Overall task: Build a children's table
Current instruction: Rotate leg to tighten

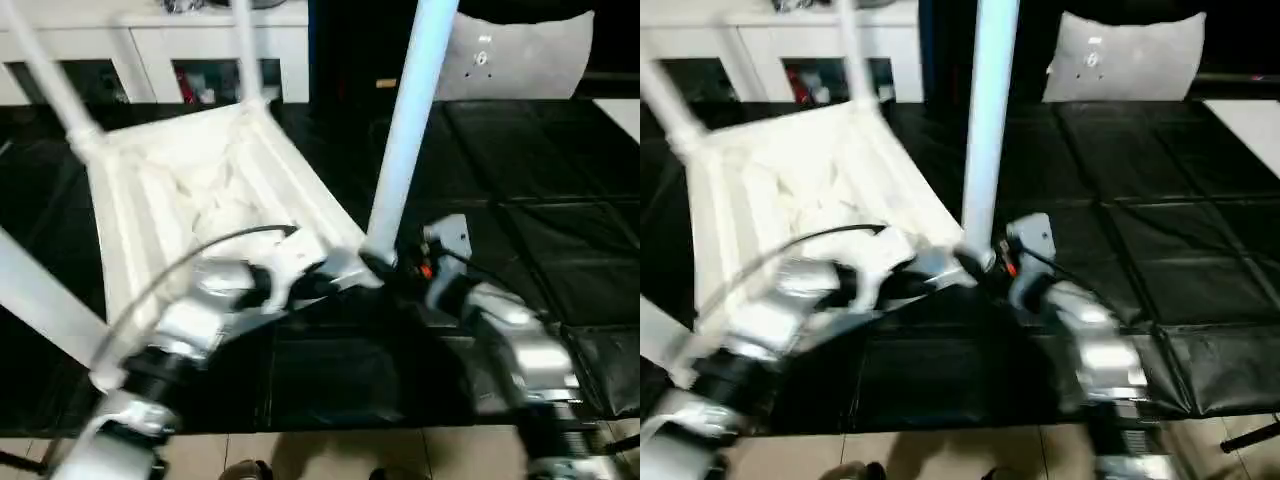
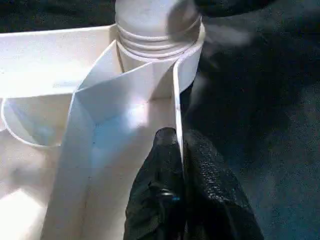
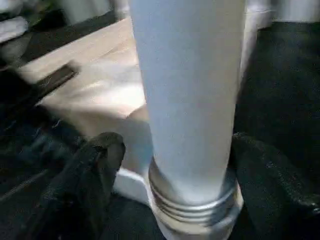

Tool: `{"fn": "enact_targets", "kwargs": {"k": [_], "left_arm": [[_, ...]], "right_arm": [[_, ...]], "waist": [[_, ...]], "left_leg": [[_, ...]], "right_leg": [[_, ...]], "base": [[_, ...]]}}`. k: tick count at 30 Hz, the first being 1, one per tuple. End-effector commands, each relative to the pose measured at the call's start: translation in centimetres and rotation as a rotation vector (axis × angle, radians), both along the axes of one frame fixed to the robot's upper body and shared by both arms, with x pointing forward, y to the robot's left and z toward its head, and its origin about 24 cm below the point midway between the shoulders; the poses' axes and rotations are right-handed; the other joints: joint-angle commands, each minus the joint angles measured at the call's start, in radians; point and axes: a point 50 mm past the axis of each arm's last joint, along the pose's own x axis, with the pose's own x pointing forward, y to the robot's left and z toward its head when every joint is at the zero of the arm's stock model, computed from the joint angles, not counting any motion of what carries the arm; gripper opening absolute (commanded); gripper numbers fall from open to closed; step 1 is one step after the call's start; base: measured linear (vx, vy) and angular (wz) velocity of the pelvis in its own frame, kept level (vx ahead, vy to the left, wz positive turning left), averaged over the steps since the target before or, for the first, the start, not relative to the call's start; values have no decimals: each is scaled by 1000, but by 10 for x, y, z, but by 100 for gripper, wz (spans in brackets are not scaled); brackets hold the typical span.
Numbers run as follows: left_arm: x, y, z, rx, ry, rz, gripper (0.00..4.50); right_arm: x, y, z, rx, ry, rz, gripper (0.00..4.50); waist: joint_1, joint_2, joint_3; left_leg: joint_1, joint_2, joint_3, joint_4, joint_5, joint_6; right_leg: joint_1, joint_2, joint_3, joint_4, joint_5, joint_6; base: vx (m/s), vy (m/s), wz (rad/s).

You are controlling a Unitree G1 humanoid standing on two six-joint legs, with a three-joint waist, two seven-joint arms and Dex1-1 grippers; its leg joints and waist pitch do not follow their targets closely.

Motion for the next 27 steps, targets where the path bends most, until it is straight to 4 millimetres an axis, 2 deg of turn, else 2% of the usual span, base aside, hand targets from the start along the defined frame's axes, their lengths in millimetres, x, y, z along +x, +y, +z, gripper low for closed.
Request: {"fn": "enact_targets", "kwargs": {"k": [1,2,5,6,9,12,15,19,21,24,27], "left_arm": [[-6,-8,6,-15,-10,-147,0],[-9,-3,6,-20,23,-215,0],[-13,2,5,-2,62,-305,0],[-14,3,4,8,69,-332,0],[-16,6,2,26,91,-397,0],[-16,6,2,42,91,-430,0],[-15,6,3,48,90,-465,0],[-16,6,3,60,98,-502,0],[-16,7,3,62,98,-507,0],[-16,7,2,67,96,-510,0],[-15,9,1,68,97,-511,0]], "right_arm": [[-4,3,6,3,-18,111,400],[-8,-4,9,-15,-15,203,400],[-12,-9,13,-35,-6,326,400],[-13,-10,14,-37,6,366,400],[-16,-11,16,-43,31,462,400],[-17,-9,16,-47,52,526,367],[-17,-8,17,-48,74,587,332],[-15,-8,16,-61,104,636,301],[-15,-9,16,-68,118,654,279],[-16,-10,15,-77,134,670,267],[-17,-12,14,-83,152,688,231]], "waist": [[3,1,-74],[10,1,-74],[23,1,-74],[35,1,-73],[41,-1,-71],[48,-2,-69],[53,-4,-69],[54,-6,-72],[57,-10,-74],[59,-11,-76],[64,-11,-77]], "left_leg": [[25,43,-6,-51,-187,89],[26,44,-7,-52,-203,80],[27,48,-6,-52,-215,66],[30,49,-4,-52,-232,62],[28,49,-4,-52,-260,46],[29,50,-5,-54,-302,23],[33,51,-5,-54,-316,11],[29,51,-7,-54,-298,10],[28,51,-6,-51,-276,18],[27,50,-5,-48,-246,30],[25,50,-4,-46,-231,39]], "right_leg": [[53,-51,40,-57,-39,-279],[53,-52,39,-59,-70,-275],[51,-49,38,-55,-85,-272],[47,-51,39,-57,-100,-272],[46,-54,40,-58,-148,-264],[42,-58,42,-63,-221,-248],[38,-58,43,-64,-250,-242],[41,-60,41,-60,-233,-245],[43,-59,41,-56,-206,-249],[44,-58,40,-53,-170,-257],[45,-58,40,-51,-154,-261]], "base": [[0,0,0],[0,0,0],[0,0,0],[0,0,0],[0,0,0],[0,0,0],[0,0,0],[0,0,0],[0,0,0],[0,0,0],[0,0,0]]}}
